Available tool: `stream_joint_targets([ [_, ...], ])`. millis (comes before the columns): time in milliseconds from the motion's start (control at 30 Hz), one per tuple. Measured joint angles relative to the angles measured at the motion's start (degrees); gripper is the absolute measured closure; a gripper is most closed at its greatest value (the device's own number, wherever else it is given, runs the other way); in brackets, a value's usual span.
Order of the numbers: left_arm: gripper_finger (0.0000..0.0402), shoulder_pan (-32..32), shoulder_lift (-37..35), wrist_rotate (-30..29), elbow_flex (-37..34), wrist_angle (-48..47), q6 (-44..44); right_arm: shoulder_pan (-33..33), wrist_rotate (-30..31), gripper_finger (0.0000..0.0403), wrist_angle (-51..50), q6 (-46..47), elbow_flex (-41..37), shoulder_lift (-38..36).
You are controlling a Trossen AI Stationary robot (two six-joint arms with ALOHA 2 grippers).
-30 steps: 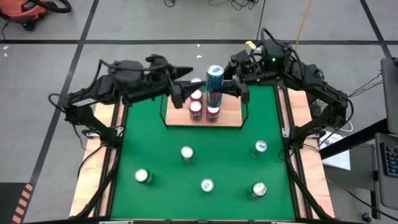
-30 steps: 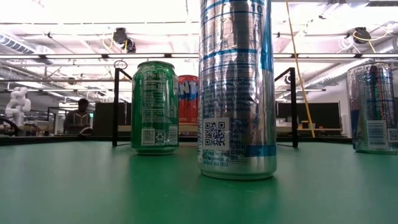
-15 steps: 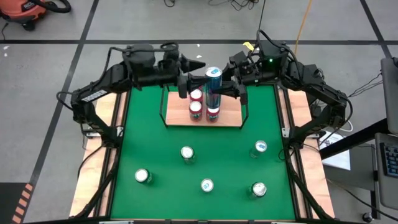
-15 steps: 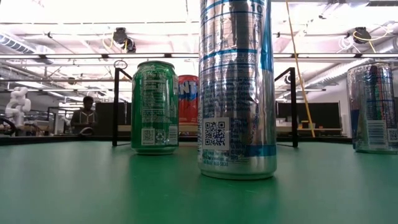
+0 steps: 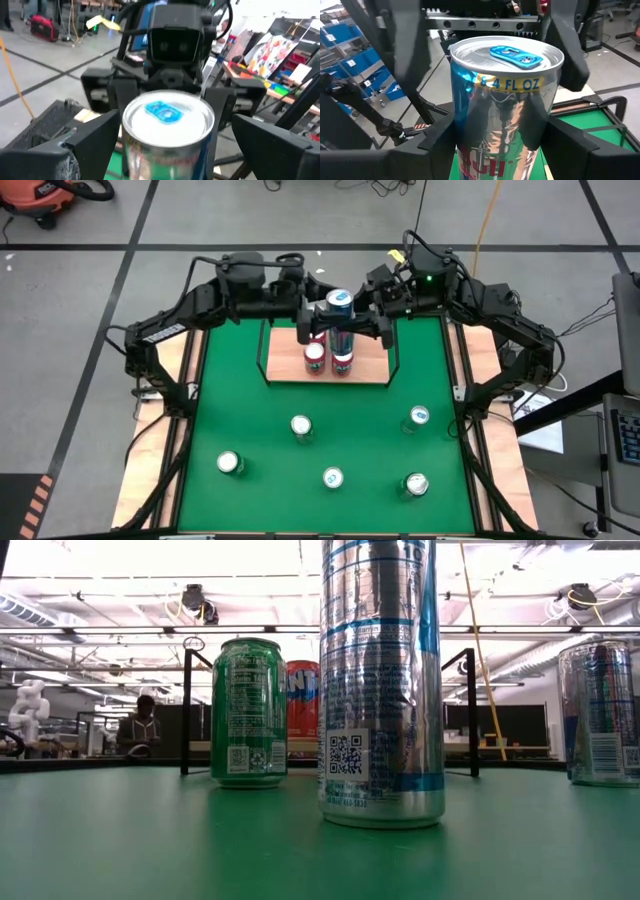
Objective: Place canned beverage on shelf
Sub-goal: Put the blue soda can on the shelf
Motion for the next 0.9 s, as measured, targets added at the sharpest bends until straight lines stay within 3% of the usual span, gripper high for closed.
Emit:
stream_joint_targets([
  [200,0.0042,0.0,0.5,-0.2,0.0,-0.1,0.0,0.0,1.9,0.0168,-0.8,-0.1,0.0,0.0],
  [633,0.0174,0.1,0.7,-0.4,0.0,-1.0,0.6,0.0,1.6,0.0163,-1.9,-0.1,0.1,-0.1],
  [900,0.0190,0.0,0.6,-0.4,0.0,-0.8,0.2,0.0,1.7,0.0114,-2.9,-0.1,0.1,-0.1],
])
